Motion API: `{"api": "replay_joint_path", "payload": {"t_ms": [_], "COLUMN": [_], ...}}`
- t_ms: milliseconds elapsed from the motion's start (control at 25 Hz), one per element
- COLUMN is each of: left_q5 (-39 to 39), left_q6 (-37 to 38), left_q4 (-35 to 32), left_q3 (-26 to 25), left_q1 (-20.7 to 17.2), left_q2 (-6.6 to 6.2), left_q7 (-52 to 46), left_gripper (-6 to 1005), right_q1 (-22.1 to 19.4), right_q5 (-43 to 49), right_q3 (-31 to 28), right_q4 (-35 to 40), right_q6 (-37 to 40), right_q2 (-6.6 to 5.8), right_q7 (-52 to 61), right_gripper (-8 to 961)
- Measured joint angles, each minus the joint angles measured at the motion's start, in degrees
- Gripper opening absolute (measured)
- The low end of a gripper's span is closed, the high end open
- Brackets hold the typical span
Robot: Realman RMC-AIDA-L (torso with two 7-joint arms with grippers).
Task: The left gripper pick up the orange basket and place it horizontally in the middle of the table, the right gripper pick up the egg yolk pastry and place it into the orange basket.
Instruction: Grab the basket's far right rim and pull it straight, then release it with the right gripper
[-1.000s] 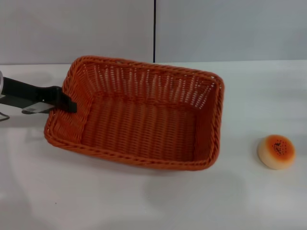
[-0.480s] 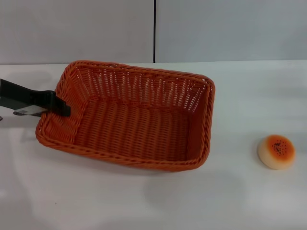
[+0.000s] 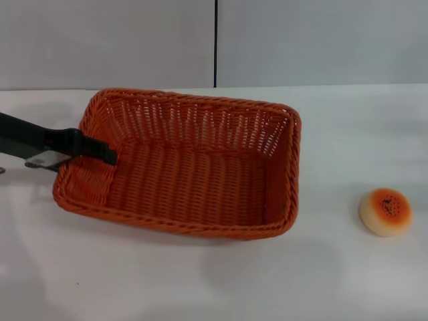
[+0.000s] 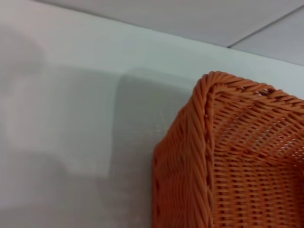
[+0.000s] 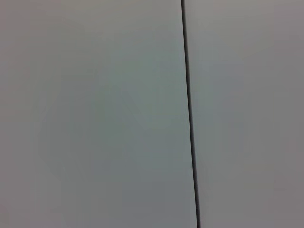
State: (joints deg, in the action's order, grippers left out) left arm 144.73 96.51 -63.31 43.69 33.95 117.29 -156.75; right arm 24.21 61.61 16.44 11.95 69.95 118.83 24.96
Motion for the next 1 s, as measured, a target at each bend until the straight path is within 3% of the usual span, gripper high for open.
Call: {"api": "replay_joint_path", "payload": {"t_ms": [200, 320, 600, 1000], "left_q5": [-1.2, -2.3, -3.6, -5.0], "left_q6": [1.8, 2.5, 2.5, 0.6], "left_q4": [0.4, 0.1, 0.2, 7.0], "left_q3": [-1.0, -1.0, -2.4, -14.7], "left_q1": [-0.5, -0.9, -2.3, -2.0], "left_q2": [-0.02, -0.02, -0.22, -2.5], "left_q7": [0.2, 0.2, 1.1, 9.1], "left_gripper": [715, 797, 797, 796], "right_q1": [0.4, 0.6, 0.6, 0.4], "right_q5": [0.0, 0.0, 0.0, 0.0], "right_q3": [0.0, 0.0, 0.0, 0.0], "right_q4": [0.0, 0.0, -0.1, 0.0], "right_q6": [0.0, 0.0, -0.1, 0.4], "right_q2": [0.0, 0.0, 0.0, 0.0], "right_q7": [0.0, 0.0, 0.0, 0.0], "right_gripper": [492, 492, 492, 492]}}
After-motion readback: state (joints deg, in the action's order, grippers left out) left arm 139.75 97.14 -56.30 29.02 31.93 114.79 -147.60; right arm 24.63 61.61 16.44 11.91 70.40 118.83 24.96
